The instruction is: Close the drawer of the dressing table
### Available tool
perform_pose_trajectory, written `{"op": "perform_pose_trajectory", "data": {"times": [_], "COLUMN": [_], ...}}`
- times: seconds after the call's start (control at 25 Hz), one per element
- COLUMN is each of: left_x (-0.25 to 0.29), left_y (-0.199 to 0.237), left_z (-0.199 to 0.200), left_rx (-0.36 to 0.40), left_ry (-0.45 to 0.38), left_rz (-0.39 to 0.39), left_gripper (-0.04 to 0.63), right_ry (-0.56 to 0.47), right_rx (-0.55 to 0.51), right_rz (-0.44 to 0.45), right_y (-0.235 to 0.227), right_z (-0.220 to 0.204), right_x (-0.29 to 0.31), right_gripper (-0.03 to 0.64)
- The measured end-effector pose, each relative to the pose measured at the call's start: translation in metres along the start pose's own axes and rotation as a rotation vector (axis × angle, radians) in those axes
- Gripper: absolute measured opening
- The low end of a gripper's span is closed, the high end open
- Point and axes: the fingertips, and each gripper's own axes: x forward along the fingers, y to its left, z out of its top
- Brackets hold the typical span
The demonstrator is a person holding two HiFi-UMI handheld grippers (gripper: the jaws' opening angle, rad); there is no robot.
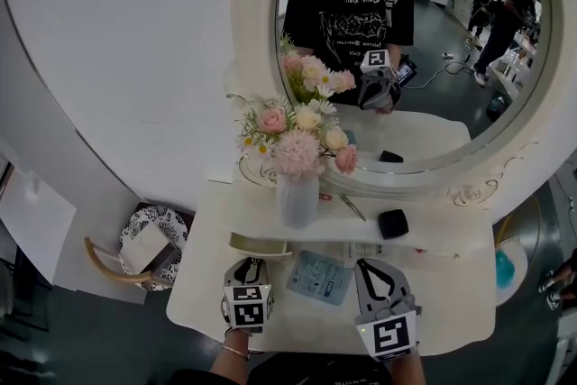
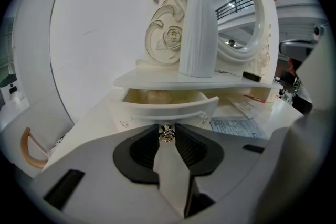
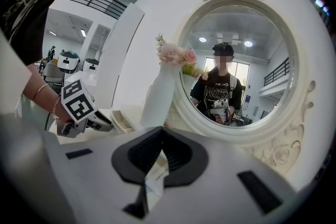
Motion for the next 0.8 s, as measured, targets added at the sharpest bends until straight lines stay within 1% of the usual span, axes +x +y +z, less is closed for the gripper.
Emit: {"op": "perform_pose_trajectory", "data": {"times": [0.12, 0.8], "left_x": [0.0003, 0.0032], "left_y": [0.0004, 0.0003], "left_z": [0.0004, 0.0042], "left_rx": [0.002, 0.007], "left_ry": [0.004, 0.006], "left_rz": [0.0, 0.003], "left_gripper": [0.103, 0.103], "right_ry": [0.018, 0.029], "right_rx": [-0.011, -0.005], "right_rz": [0.003, -0.008], "right_y": [0.0003, -0.0035], "right_z": [0.0001, -0.0031], "right_x": [-0.0002, 0.0012], "right_gripper": [0.011, 0.011]}}
